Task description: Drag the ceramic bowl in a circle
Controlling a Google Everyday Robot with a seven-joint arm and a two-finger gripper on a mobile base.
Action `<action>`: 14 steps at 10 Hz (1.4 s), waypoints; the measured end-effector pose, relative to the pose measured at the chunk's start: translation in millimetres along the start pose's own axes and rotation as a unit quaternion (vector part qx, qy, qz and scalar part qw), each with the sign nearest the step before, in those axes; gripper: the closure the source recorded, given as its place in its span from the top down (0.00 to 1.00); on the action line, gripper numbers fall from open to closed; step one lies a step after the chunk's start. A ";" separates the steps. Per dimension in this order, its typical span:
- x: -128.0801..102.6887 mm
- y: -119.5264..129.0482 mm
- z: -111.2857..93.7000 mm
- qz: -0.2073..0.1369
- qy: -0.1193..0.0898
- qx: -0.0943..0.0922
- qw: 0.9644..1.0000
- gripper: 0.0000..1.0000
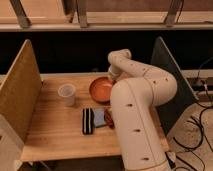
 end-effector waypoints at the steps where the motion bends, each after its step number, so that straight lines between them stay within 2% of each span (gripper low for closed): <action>1: -13.1 1.9 0.4 -0.007 -0.007 0.001 1.000 0.00; 2: -23.1 6.4 0.5 -0.013 -0.013 -0.002 1.000 0.00; 3: -34.3 16.4 -0.1 -0.021 -0.021 -0.010 1.000 0.05; 4: -40.9 32.3 -2.2 -0.027 -0.027 -0.025 0.999 0.16; 5: -38.7 48.4 -5.4 -0.029 -0.027 -0.044 0.998 0.28; 6: -35.0 56.8 -7.7 -0.029 -0.026 -0.055 0.998 0.36; 7: -26.8 67.8 -9.1 -0.028 -0.021 -0.070 0.997 0.48; 10: -8.4 75.4 -8.8 -0.010 -0.017 -0.096 0.995 0.76; 11: -6.9 79.2 -8.2 -0.007 -0.019 -0.105 0.994 0.80; 14: -13.6 88.8 -14.6 -0.014 -0.034 -0.125 0.991 0.80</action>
